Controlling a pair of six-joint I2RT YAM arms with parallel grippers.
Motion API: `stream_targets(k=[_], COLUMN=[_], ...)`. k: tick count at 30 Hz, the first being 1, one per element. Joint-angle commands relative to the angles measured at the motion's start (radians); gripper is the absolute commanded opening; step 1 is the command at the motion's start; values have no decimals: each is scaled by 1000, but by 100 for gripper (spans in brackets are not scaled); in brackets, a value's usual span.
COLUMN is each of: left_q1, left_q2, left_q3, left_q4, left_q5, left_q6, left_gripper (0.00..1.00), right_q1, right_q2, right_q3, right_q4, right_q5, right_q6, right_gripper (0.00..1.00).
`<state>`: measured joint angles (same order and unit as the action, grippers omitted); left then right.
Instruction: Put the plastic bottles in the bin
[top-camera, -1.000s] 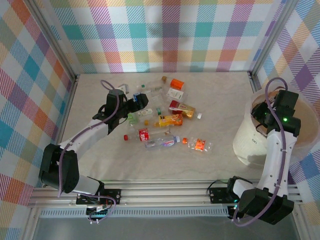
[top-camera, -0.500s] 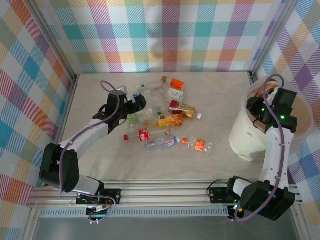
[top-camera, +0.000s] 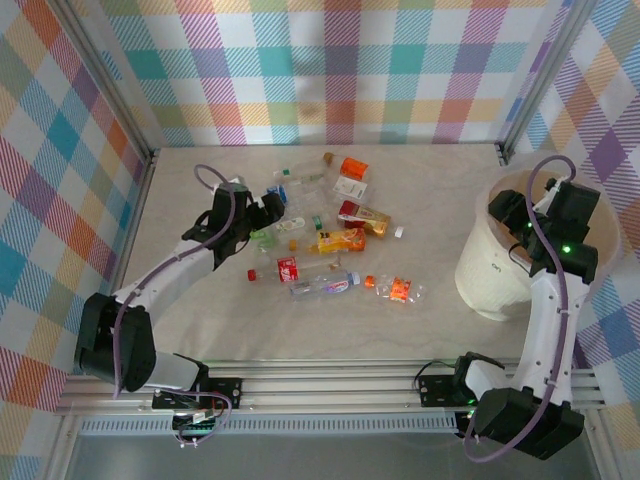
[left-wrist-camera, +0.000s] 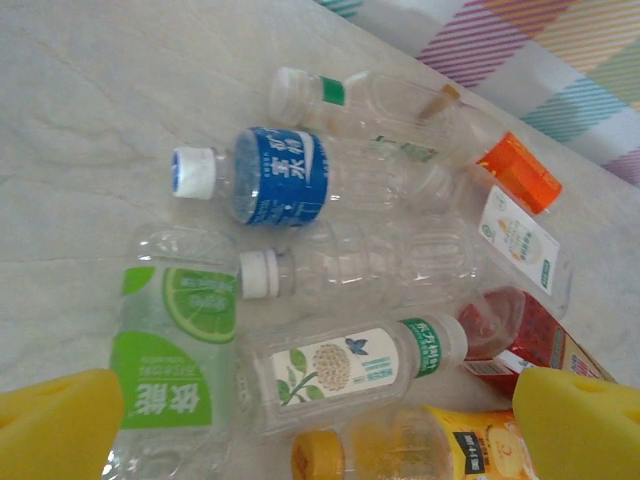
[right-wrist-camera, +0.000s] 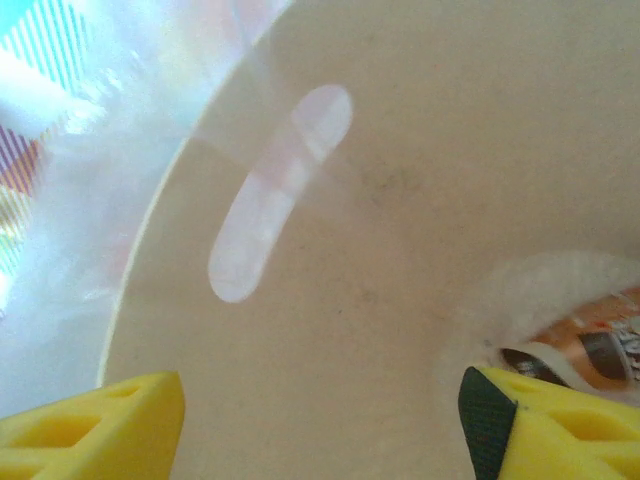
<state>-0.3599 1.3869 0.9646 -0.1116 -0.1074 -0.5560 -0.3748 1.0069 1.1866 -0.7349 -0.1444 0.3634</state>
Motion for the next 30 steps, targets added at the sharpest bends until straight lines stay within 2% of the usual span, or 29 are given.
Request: stream_targets(k=[1,4,8,12,15,20,22,27,30], left_q1=[-11,-11,-11,-13,-17,-27,-24,-13,-13], left_q2=[-54,-84,-116,-153,-179,-221,-225,-130,-39], left_q3=[-20,-42,-81,-150,-194,-257,-258,-102,-20], left_q4=[-64,-118,-236,-263,-271,-227,-222,-306,-328], left_q5=[-61,-82,-81,-15,15,31,3,-56,-37], left_q6=[-71,-159,-312,-464,-566,-675,-639,-309,-137], left_gripper=[100,100,100,100,100,100,100,100,100], right_q1=[-3,-1,53,247,394,568,629,734,762], right_q2=[-27,-50,-85,-86,-66,-40,-25,30,53], right_q3=[43,55,51,50,39,-44,-79,-136,-155], right_q4=[-20,-5,61,118,171,321,371,448,472], right_q5=[68,51,-67,-53,-36,-131,-131,-98,-94], right_q6=[22,31,9,-61,-119,-212,-241,-231,-210], right_gripper=[77,82,91,100,100,100,100,100,100])
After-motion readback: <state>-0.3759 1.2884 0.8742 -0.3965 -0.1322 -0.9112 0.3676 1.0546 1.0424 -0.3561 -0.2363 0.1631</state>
